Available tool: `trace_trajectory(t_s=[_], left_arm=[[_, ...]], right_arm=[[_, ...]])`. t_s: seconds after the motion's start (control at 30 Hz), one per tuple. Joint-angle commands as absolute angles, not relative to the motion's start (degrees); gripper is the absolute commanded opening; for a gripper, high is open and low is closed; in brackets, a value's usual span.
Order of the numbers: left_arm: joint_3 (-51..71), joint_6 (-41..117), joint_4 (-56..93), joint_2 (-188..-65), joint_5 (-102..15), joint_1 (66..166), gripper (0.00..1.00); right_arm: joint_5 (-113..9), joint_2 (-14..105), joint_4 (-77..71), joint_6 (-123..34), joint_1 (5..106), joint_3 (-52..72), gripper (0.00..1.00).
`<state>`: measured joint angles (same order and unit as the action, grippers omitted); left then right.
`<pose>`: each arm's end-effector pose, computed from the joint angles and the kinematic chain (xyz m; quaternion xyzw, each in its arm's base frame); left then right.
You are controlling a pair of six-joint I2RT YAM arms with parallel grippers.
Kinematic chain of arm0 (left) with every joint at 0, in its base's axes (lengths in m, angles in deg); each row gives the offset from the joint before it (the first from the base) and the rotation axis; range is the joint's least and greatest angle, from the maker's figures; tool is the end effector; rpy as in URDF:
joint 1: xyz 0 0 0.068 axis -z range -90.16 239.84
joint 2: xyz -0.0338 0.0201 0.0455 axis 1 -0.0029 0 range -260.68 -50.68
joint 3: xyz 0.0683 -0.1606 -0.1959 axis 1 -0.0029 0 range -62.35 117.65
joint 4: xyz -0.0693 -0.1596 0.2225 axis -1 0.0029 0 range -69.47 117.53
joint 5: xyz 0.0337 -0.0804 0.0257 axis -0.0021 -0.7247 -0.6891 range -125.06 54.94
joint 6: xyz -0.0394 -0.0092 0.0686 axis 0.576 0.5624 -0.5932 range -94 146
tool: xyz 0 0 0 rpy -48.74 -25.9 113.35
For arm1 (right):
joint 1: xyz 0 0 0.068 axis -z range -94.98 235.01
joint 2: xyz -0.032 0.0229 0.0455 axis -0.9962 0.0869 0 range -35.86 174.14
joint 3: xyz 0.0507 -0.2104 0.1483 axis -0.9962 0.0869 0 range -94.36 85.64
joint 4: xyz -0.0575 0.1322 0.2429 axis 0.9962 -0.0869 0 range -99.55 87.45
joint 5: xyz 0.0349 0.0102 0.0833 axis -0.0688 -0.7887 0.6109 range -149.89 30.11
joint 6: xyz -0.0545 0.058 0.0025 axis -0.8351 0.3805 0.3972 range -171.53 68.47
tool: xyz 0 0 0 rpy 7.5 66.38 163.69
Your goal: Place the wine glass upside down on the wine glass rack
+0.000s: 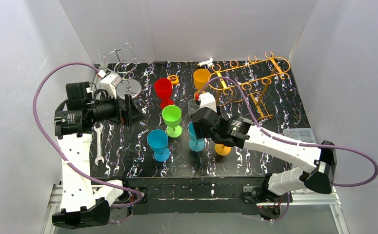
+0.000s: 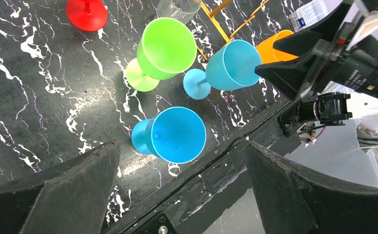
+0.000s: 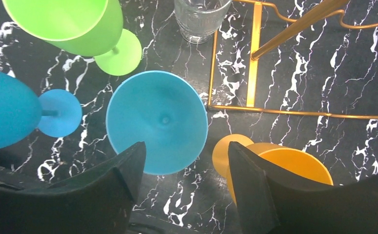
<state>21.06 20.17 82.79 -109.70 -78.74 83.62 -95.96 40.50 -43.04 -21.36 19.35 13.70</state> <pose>0.2097 -0.0248 0.4197 0.1607 0.8343 -0.2896 0.4407 0.1700 0.2778 0.3075 -0.1546 0.8725 0.0791 0.4566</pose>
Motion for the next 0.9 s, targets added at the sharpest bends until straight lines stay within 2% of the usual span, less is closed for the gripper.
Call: trace_trajectory(t_s=[0.0,0.1,0.27,0.6,0.7,0.77,0.87], left_arm=[[22.80,19.36,84.30,-108.70,-80.06,83.44,0.99],[22.80,19.33,84.34,-108.46,-80.22,83.44,0.99],[22.60,19.06,84.55,-108.07,-80.53,83.43,0.99],[23.91,18.98,85.44,-107.84,-81.53,83.42,0.99],[23.97,18.88,85.57,-107.55,-81.77,83.43,0.99],[24.21,19.03,85.65,-107.75,-82.01,83.43,0.99],[24.60,19.60,85.78,-108.04,-82.85,83.50,0.99]], right_arm=[[-97.98,43.43,-40.74,-23.04,20.62,11.81,0.68],[-96.87,44.17,-39.72,-23.62,22.26,12.58,0.62],[-91.42,43.78,-36.16,-24.06,26.02,14.23,0.42],[-87.22,45.64,-34.76,-23.39,26.19,17.38,0.39],[-87.33,45.36,-35.20,-23.83,26.22,17.28,0.34],[-87.08,45.31,-35.40,-24.21,26.22,16.76,0.25],[-86.69,44.66,-35.06,-24.90,26.22,14.99,0.04]])
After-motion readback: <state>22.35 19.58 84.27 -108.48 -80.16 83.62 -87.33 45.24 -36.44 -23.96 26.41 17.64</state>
